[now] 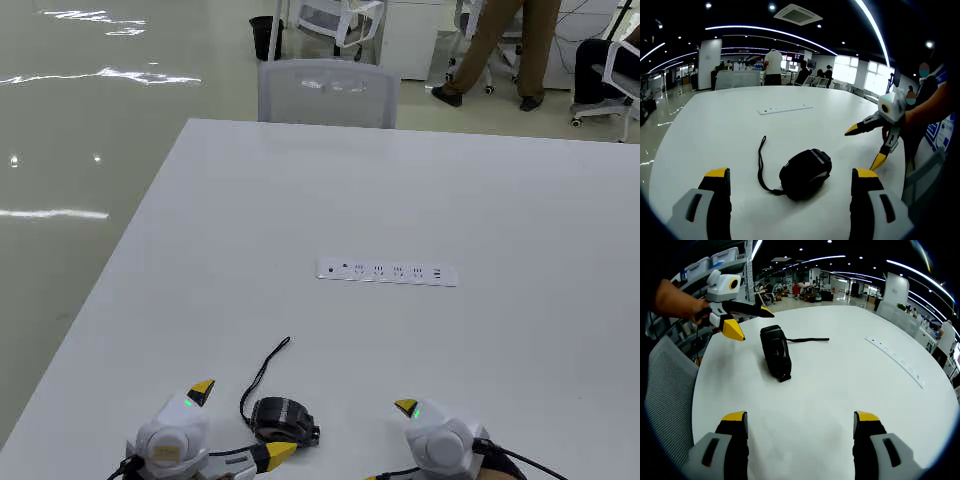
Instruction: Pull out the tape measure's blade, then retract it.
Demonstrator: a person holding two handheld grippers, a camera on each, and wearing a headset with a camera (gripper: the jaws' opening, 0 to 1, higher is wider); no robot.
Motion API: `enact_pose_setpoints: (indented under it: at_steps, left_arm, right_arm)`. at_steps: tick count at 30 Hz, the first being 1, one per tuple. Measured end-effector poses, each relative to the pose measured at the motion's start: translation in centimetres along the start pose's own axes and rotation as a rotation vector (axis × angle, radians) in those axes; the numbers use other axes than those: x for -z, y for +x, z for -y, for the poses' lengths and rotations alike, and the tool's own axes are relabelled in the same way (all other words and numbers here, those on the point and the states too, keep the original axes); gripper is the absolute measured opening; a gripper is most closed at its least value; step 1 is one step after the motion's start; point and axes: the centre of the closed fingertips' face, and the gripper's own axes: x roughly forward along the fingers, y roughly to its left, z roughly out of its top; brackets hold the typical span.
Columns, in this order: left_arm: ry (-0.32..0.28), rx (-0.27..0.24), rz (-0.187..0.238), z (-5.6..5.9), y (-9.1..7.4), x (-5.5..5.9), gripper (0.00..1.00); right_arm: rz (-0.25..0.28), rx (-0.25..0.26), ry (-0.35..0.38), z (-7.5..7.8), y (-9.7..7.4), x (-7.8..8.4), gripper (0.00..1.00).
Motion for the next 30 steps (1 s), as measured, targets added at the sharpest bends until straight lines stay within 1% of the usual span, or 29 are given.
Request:
enact_pose_setpoints:
  at_steps: [1,3,4,5,6,7,9,10,11,12,13,14,15,17,19,21,23,24,25,26,27,28,29,30]
  left_arm:
    - [-0.011,0.001,-0.003,-0.1,-0.4,0.2,0.99]
    - [0.021,-0.021,-0.02,-0.8,-1.5,0.9,0.99]
    - [0.026,-0.013,-0.018,-0.9,-2.0,1.1,0.99]
    - [0.033,-0.01,-0.02,-1.1,-2.8,1.4,0.99]
    - [0.035,-0.006,-0.02,-1.3,-3.3,1.6,0.99]
    - [0.039,-0.004,-0.014,-1.6,-4.1,1.8,0.99]
    - [0.038,0.001,-0.013,-2.4,-5.2,2.2,0.99]
    - [0.036,-0.005,-0.008,-2.7,-5.8,2.2,0.99]
    - [0.032,-0.015,0.002,-2.8,-6.1,1.9,0.99]
    - [0.02,-0.025,0.019,-3.5,-6.7,1.7,0.99]
    - [0.015,-0.028,0.021,-4.0,-7.1,1.8,0.99]
    - [0.016,-0.031,0.022,-4.2,-7.4,1.7,0.99]
    - [0.028,-0.038,0.031,-4.3,-7.7,1.6,0.99]
    - [0.028,-0.033,0.025,-4.1,-8.4,1.5,0.99]
    - [0.036,-0.032,0.021,-4.0,-8.8,1.6,0.99]
    - [0.039,-0.043,0.003,-4.4,-9.3,2.2,0.99]
    - [0.022,-0.036,0.009,-3.9,-9.7,2.1,0.99]
    - [0.023,-0.038,0.012,-3.8,-9.9,2.1,0.99]
    - [0.023,-0.037,0.011,-4.1,-10.5,2.2,0.99]
    - [0.026,-0.036,0.008,-4.0,-10.7,2.4,0.99]
    - [0.05,-0.046,-0.008,-3.8,-11.1,2.7,0.99]
    - [0.056,-0.052,-0.024,-3.8,-11.3,3.1,0.99]
    - [0.051,-0.054,-0.033,-4.0,-11.5,3.4,0.99]
    - [0.034,-0.053,-0.038,-3.7,-11.9,3.6,0.99]
  right_arm:
    - [0.007,0.005,0.0,0.1,-0.4,0.3,0.94]
    - [0.023,0.037,0.024,0.4,-1.5,1.1,0.98]
    - [0.024,0.039,0.025,0.2,-2.2,1.3,1.0]
    - [0.022,0.053,0.037,0.3,-2.9,1.8,1.0]
    - [0.022,0.082,0.053,0.6,-3.7,2.1,1.0]
    - [0.041,0.09,0.076,0.8,-4.5,2.5,1.0]
    - [0.063,0.112,0.11,1.2,-5.5,2.9,1.0]
    - [0.074,0.128,0.12,1.3,-6.5,3.1,1.0]
    - [0.082,0.143,0.139,1.5,-7.0,3.3,1.0]
    - [0.095,0.158,0.162,1.9,-7.7,3.7,1.0]
    - [0.093,0.159,0.178,2.0,-8.1,4.1,1.0]
    - [0.096,0.167,0.181,2.2,-8.5,4.4,1.0]
    - [0.108,0.184,0.183,2.4,-9.1,4.5,1.0]
    - [0.115,0.203,0.201,2.5,-10.2,4.6,1.0]
    - [0.123,0.218,0.212,2.5,-10.9,4.7,1.0]
    - [0.124,0.231,0.217,2.5,-11.4,5.2,1.0]
    - [0.124,0.243,0.217,2.1,-12.1,5.2,1.0]
    - [0.125,0.248,0.212,2.0,-12.4,5.1,1.0]
    - [0.12,0.256,0.207,1.9,-12.8,5.2,1.0]
    - [0.118,0.258,0.206,1.8,-13.1,5.2,1.0]
    - [0.12,0.262,0.205,1.8,-13.4,5.4,1.0]
    - [0.123,0.267,0.202,1.9,-13.7,5.6,1.0]
    - [0.123,0.27,0.2,1.8,-14.0,5.7,1.0]
    - [0.122,0.271,0.195,2.0,-14.3,6.1,1.0]
